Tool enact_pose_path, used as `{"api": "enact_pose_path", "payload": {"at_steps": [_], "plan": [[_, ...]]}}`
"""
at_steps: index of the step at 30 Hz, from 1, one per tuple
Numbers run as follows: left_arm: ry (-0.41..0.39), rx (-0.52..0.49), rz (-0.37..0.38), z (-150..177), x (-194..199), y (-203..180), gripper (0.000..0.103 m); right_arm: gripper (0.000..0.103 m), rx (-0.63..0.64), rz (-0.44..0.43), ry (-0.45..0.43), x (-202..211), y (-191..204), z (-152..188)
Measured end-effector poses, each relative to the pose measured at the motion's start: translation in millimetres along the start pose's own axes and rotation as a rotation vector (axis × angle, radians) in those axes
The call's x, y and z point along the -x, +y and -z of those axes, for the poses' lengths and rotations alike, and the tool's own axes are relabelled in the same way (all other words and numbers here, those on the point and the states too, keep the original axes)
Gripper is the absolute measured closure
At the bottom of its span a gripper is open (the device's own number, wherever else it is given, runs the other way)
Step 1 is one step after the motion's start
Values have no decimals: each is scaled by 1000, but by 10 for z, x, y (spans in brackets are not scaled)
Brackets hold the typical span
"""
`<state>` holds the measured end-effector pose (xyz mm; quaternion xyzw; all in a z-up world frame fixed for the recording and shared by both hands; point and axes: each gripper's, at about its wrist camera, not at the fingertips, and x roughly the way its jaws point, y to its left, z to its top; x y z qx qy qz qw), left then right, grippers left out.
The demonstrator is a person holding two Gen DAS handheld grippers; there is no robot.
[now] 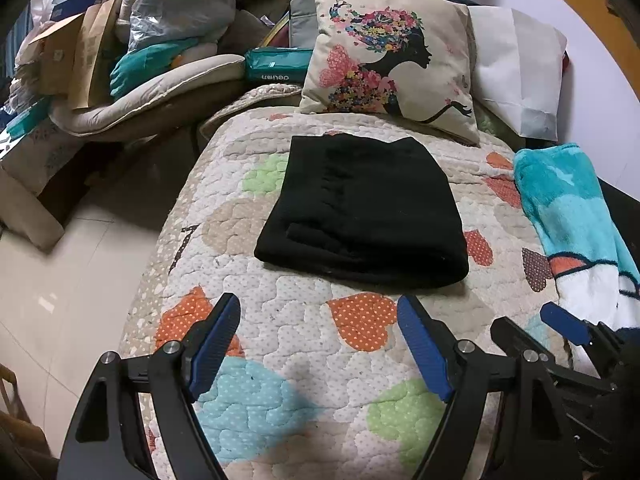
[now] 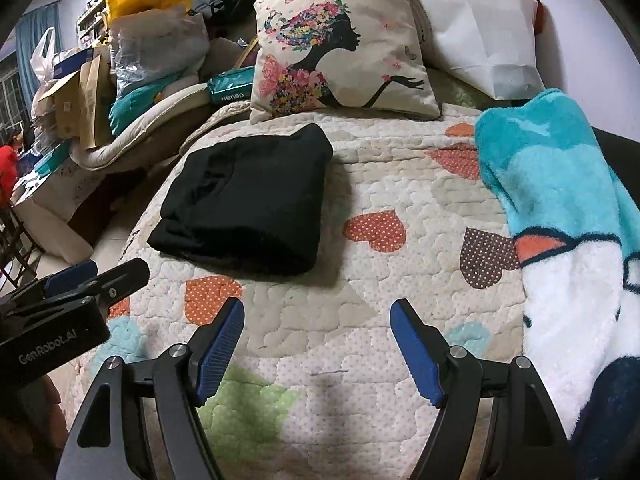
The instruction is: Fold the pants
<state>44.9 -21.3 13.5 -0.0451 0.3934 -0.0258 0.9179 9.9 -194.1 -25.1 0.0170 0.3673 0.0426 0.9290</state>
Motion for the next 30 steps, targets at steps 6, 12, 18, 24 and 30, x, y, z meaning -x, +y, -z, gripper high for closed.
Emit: {"api": "enact_pose_path", "payload": {"at_steps": [6, 12, 18, 24, 30], "plan": [[14, -1, 10, 4, -10, 0, 23, 23, 9, -9, 20, -43, 30, 20], [40, 9, 27, 18, -43, 17, 23, 22, 13, -9, 28, -57, 43, 38], [49, 5, 39, 24, -66, -3, 23, 22, 9, -8, 40, -85, 41, 43], [-27, -18, 22, -13, 58, -22, 23, 22, 9, -8, 41, -80, 44, 45], [-219, -43, 8, -128, 371, -14, 12, 22, 15, -7, 33, -68, 54, 44]]}}
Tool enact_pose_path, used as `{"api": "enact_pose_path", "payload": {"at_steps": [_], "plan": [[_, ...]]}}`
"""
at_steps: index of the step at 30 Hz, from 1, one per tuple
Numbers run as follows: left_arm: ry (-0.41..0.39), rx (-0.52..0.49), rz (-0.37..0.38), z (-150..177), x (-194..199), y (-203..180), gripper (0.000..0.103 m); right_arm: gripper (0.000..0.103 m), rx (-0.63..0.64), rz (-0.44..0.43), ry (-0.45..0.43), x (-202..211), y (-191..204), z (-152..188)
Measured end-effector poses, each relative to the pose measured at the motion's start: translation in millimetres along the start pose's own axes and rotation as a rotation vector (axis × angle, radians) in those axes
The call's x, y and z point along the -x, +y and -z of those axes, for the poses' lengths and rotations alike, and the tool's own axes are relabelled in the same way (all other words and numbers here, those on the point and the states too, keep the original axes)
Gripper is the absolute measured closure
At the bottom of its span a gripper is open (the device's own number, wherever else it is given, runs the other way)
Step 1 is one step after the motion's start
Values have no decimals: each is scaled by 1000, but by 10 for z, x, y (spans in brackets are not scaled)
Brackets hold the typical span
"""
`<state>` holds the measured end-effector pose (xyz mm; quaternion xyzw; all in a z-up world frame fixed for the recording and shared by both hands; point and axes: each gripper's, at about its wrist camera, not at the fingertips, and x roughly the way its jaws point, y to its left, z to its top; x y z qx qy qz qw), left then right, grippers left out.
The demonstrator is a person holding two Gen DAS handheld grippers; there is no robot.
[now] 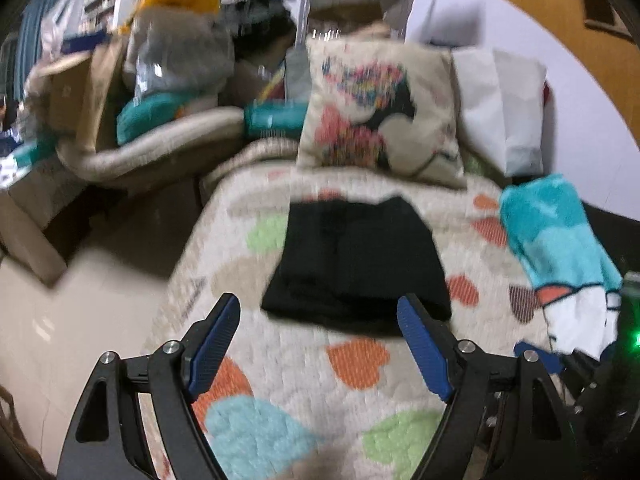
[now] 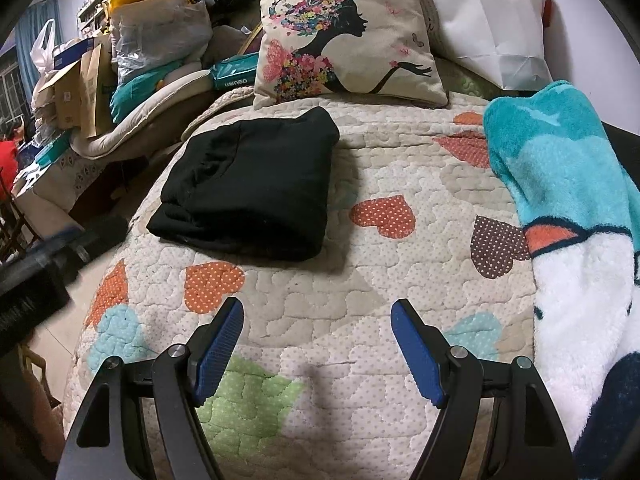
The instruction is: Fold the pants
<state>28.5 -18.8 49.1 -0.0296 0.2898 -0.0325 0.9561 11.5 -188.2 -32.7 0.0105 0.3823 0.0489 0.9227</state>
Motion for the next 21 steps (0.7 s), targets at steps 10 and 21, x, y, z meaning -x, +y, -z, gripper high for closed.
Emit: {"api": "enact_pose_path", "payload": {"at_steps": [10, 21], "plan": [[110, 6, -102, -16, -216, 75, 0, 22, 7, -1, 2, -1, 18, 4], [288, 84, -82, 249, -425, 161, 0, 22, -6, -7, 24, -35, 5, 32]]}}
